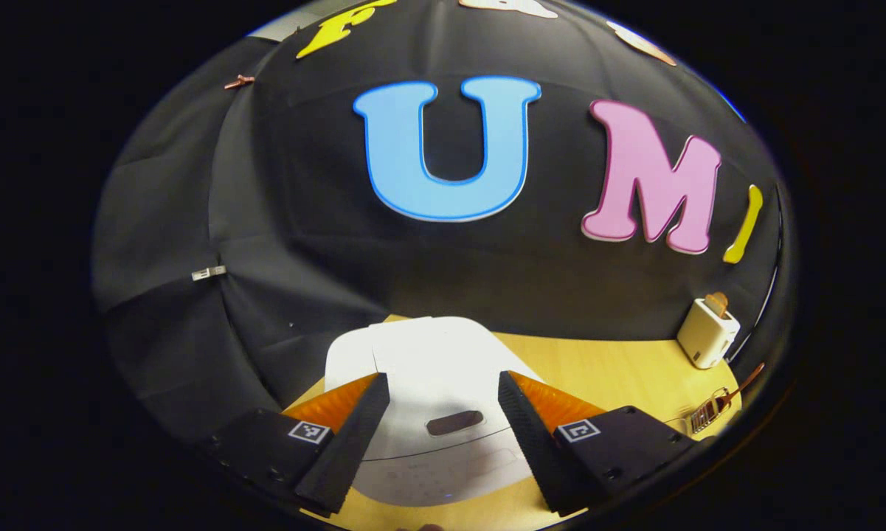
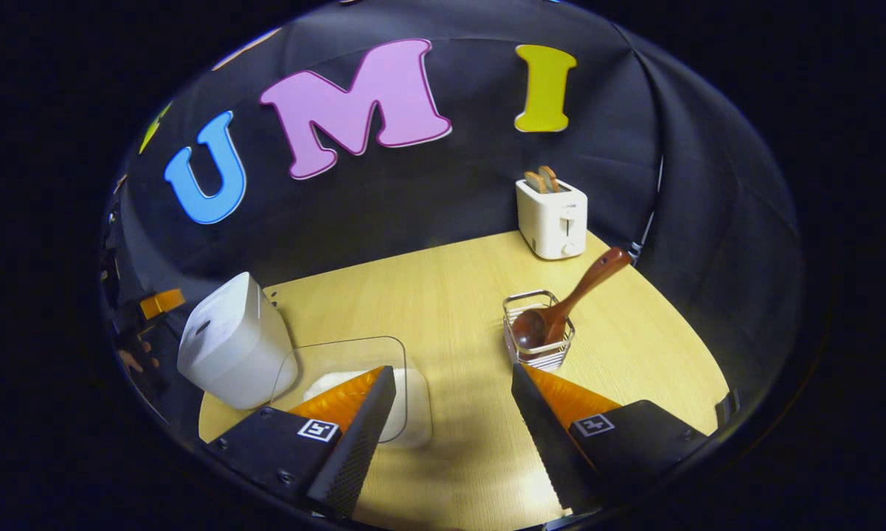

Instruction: Close the left gripper, press the button to open the rice cooker; take a wooden spoon from the chopstick holder with the right hand, scoop a spoonful of rice and pour it into the rice cooker, then put the wooden spoon back into the chopstick holder.

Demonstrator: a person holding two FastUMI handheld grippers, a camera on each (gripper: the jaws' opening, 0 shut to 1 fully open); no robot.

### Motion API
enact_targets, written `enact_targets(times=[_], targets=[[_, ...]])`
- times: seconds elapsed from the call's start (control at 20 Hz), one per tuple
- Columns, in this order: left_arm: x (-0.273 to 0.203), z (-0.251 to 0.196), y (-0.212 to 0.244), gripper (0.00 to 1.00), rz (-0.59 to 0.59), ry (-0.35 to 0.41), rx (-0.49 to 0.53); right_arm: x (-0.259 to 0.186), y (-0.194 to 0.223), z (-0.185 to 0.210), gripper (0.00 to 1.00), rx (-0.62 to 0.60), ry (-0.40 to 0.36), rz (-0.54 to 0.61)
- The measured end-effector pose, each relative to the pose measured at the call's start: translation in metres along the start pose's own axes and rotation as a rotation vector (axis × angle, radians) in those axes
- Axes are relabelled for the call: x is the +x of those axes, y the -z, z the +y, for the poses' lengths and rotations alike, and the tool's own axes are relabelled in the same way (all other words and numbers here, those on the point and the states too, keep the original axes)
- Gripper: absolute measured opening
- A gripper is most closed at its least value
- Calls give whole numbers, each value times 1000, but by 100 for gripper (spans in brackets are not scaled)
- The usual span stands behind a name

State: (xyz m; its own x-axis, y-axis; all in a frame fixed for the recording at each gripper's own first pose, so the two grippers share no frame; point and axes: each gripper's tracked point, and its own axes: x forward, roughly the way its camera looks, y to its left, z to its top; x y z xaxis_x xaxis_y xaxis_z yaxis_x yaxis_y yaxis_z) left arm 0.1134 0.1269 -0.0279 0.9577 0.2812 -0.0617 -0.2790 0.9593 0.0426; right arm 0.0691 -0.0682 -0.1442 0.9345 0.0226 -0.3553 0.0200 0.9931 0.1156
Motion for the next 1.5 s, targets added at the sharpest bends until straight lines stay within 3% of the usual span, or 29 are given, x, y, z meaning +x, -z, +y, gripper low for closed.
enact_targets(times=[0.2,0.5,0.75,0.9,1.0,1.15,1.3,1.5], targets=[[-54,-8,-8,96,-84,65,-14,-13,-40,36,99,-51,-51,-134],[-114,-26,27,96,-68,103,-27,-49,-86,111,98,-84,-194,-250],[-146,-47,35,95,-64,210,-101,-87,-87,136,99,-112,-202,-280],[-148,-57,71,95,30,254,-125,-101,-75,135,98,-164,-208,-265],[-151,-49,84,96,75,226,-103,-108,-69,125,99,-164,-189,-266],[-174,-36,63,95,26,180,-132,-117,-54,106,99,-136,-166,-262],[-207,-24,51,95,-23,69,-203,-123,-24,99,98,-124,-223,-186],[-269,-36,67,95,-16,40,-208,-152,-5,93,98,-137,-299,-163]])
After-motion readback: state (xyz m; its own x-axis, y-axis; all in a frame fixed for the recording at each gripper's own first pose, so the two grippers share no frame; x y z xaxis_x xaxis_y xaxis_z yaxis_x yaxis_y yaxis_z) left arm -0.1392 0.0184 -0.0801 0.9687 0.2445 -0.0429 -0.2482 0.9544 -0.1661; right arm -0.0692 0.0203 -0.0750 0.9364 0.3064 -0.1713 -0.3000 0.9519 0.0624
